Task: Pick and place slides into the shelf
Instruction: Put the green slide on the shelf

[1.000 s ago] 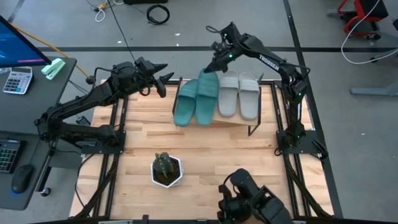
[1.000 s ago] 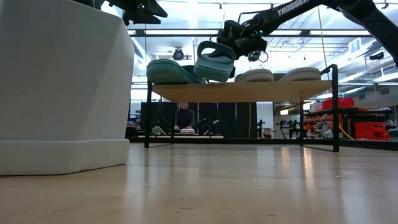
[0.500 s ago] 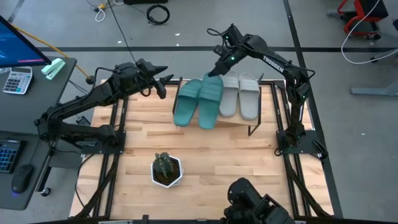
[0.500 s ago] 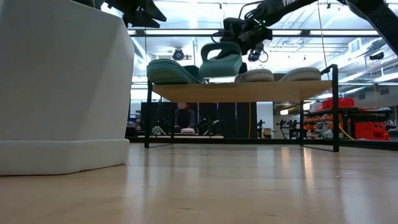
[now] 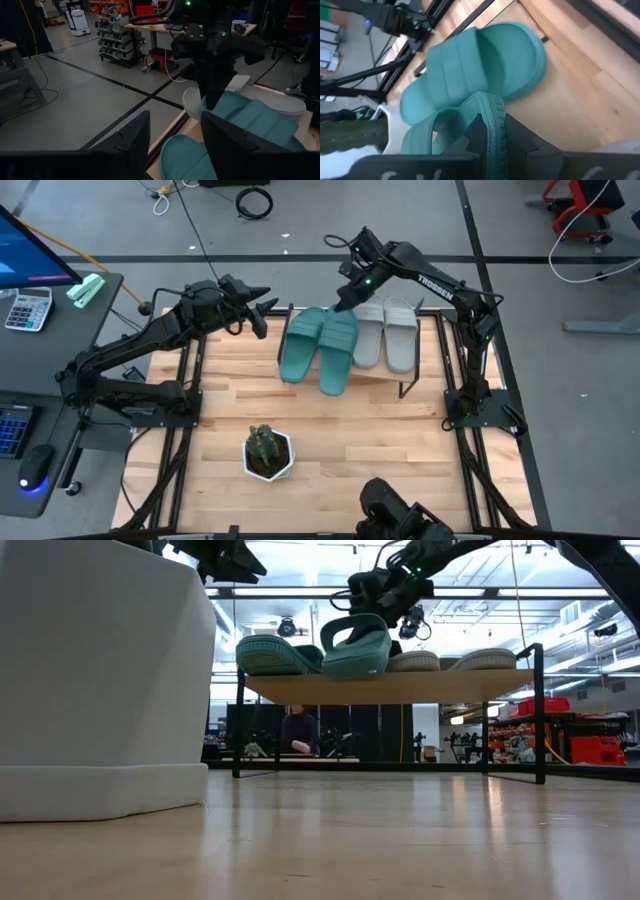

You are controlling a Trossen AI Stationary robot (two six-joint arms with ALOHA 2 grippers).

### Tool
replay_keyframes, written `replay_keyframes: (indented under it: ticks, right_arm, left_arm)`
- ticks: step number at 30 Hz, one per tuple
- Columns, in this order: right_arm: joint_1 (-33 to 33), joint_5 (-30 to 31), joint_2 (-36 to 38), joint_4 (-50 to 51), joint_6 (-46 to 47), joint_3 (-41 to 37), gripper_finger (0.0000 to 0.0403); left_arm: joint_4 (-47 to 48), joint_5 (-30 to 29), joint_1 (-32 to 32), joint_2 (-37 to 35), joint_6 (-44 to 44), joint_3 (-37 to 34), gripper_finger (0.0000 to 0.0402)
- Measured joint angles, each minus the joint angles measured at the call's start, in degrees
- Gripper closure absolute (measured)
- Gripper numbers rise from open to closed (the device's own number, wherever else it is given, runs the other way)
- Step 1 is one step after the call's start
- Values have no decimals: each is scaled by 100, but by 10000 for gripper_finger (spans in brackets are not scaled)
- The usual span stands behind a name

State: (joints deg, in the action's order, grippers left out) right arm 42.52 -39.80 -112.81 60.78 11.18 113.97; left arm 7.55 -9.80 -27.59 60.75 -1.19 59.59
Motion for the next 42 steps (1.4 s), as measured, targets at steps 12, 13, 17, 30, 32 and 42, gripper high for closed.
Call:
replay_keyframes:
  ticks: [12, 13, 17, 30, 32, 42]
  right_arm:
    - [-49, 616, 0, -255, 247, 0, 360]
    - [-67, 696, 0, -276, 243, 0, 360]
    - [-161, 834, 0, -317, 197, 0, 359]
    - [-518, 1352, -35, -354, 81, -347, 259]
    - [-560, 1352, -41, -340, 113, -439, 253]
    - [-664, 1758, -44, -465, 69, -476, 246]
  left_arm:
    - [-44, 0, 2, 0, 52, 0, 229]
    - [-44, 0, 2, 0, 54, 0, 229]
    - [-46, 0, 4, 0, 56, 0, 228]
    - [-47, 0, 9, 0, 98, 0, 229]
    - [-46, 0, 9, 0, 101, 0, 228]
    - [-48, 0, 9, 2, 103, 0, 229]
